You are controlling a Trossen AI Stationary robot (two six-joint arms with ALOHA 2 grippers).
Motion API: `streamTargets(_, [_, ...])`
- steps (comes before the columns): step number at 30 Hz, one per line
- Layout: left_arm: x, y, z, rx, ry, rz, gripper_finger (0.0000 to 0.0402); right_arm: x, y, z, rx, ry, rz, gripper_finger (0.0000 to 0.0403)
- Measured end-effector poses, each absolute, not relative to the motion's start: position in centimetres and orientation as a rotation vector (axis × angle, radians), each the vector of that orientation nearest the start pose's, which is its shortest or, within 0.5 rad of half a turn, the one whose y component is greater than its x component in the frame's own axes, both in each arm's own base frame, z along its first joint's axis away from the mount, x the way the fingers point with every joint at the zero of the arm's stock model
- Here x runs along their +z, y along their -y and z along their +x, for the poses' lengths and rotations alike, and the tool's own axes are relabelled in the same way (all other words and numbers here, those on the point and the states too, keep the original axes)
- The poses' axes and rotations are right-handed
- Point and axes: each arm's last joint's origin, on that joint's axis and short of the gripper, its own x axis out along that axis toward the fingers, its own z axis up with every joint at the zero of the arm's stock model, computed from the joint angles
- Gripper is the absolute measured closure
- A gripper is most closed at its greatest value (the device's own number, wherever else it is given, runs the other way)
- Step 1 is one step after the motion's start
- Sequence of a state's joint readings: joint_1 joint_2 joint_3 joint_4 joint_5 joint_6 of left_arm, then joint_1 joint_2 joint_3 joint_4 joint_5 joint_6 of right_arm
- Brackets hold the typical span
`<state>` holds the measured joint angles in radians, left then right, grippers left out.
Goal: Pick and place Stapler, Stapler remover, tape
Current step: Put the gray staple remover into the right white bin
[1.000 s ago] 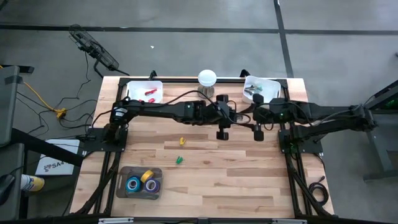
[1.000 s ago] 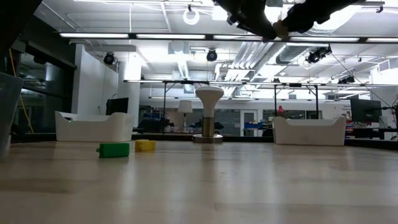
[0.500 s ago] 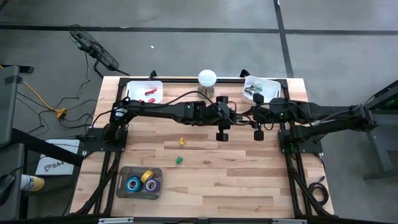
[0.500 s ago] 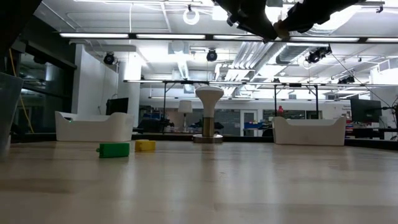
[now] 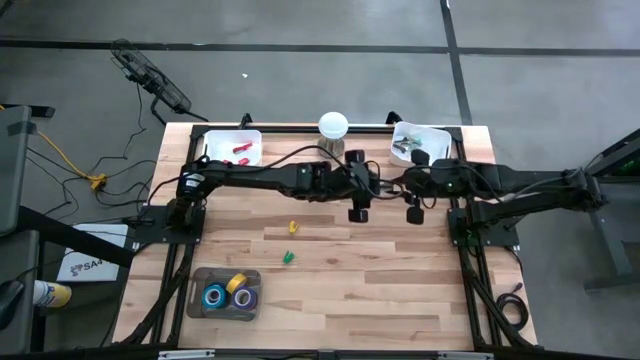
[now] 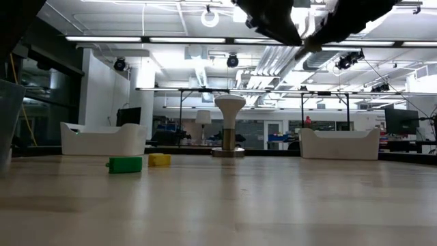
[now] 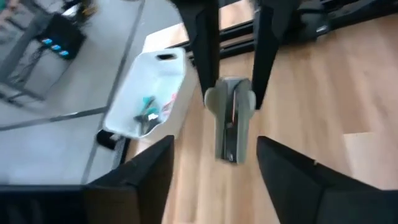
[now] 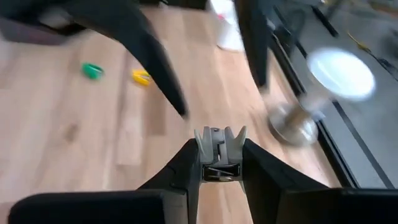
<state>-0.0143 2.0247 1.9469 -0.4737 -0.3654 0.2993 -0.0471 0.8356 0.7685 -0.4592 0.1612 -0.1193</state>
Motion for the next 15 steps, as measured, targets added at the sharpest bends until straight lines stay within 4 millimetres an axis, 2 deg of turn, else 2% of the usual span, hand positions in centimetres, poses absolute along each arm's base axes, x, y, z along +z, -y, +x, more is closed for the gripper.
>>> streamTargets(3, [33.1, -0.5, 46.3, 0.316, -0.627, 0.415, 0.0158, 29.0, 1.9, 17.1, -0.303, -0.590, -0.117, 0.0321])
streamTargets(8, [32.8, -0.8, 44.9, 0.388, -0.767, 0.451, 0.0149, 28.2, 3.8, 15.9, -0.653, -0.677, -0.030, 0.0321])
streamTargets(11, [32.6, -0.9, 44.1, 0.417, -0.828, 0.408, 0.0148, 27.8, 5.5, 14.9, -0.850, -0.707, 0.038, 0.0321])
streamTargets(15, [31.9, -1.2, 43.0, 0.458, -0.931, 0.319, 0.0148, 27.7, 7.8, 13.7, -1.019, -0.701, 0.146, 0.0321])
